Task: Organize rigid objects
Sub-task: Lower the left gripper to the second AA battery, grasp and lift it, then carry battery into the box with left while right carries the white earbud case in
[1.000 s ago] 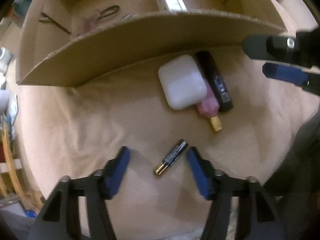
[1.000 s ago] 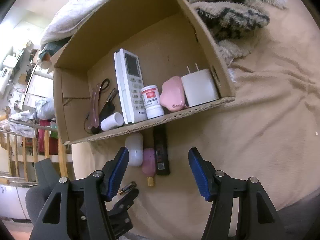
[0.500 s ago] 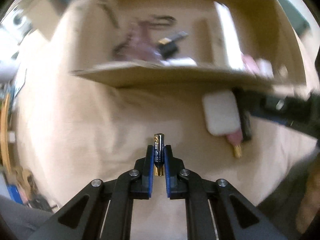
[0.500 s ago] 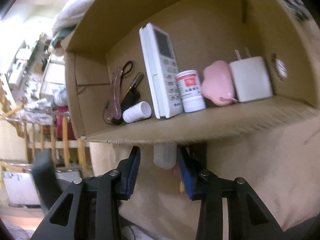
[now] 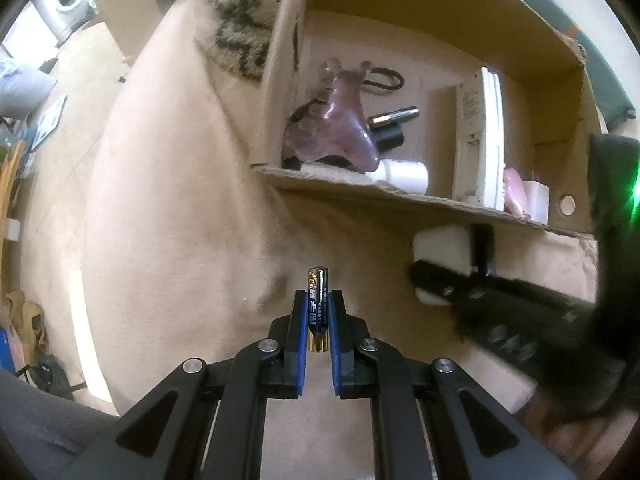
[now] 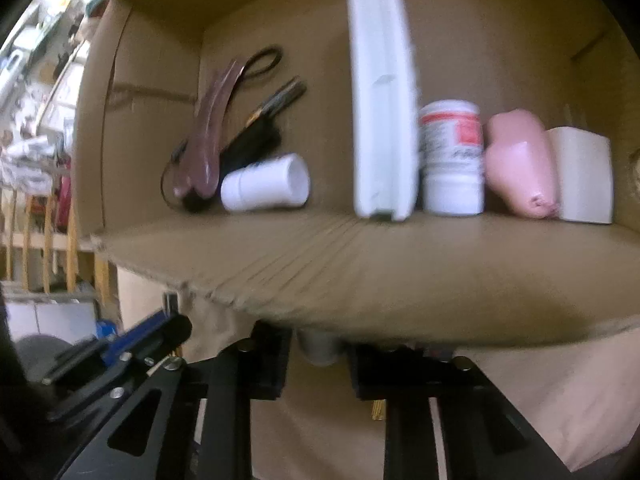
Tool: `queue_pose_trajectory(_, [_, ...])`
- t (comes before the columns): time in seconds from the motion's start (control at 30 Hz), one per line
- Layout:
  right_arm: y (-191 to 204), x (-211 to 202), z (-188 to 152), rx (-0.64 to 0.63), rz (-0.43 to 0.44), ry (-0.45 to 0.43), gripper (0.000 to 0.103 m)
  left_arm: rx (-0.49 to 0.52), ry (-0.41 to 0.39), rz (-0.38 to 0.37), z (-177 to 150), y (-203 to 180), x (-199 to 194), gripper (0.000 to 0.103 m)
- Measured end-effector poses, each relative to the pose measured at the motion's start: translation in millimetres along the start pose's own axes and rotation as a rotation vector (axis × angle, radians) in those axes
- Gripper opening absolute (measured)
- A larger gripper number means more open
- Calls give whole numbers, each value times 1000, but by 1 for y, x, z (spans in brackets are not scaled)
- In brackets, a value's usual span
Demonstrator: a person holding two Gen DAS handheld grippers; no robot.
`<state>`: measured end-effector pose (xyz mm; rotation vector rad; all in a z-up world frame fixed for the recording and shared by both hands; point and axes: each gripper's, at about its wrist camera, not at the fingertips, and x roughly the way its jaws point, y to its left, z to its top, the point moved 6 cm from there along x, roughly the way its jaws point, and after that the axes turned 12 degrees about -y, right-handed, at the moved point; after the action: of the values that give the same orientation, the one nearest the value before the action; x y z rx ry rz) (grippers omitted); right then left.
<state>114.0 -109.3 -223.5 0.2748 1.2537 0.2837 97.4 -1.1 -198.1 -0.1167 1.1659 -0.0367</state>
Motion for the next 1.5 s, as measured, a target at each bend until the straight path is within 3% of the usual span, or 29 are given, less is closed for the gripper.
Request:
queue_pose_trajectory(0.23, [24,-14,-11,-65,8,-51,22,-5,11,10,1,3,2,9])
queue_pose_trajectory(0.53, [19,-64,-21,-87,77,-102,22,27,6,50,-2,-12,7,9])
queue_pose_trajectory(0.73, [-6,-109,-15,-100,132,-197,22,37,-9,79,-7,-17,12,9])
queue_pose_trajectory(0.93, [-17,-136,-2,-114,143,-301,22,38,-60,63,-1,-24,-8,9])
queue_pose_trajectory(1.0, [-26,-144,10,-99,147,-345,22,1,-38,25,-1,-25,-17,9])
queue_pose_trajectory(1.23, [-49,-163,43,-53,143,-454,22,21,-158,40,31,-28,-60,9])
queue_pose_trajectory(1.37, [-66,-160,58,13,147,-456,22,44,-212,33,53,-33,-72,9])
queue_pose_trajectory(1.5, [-72,-152,67,42,161,-434,22,57,-212,-6,71,-47,-71,9])
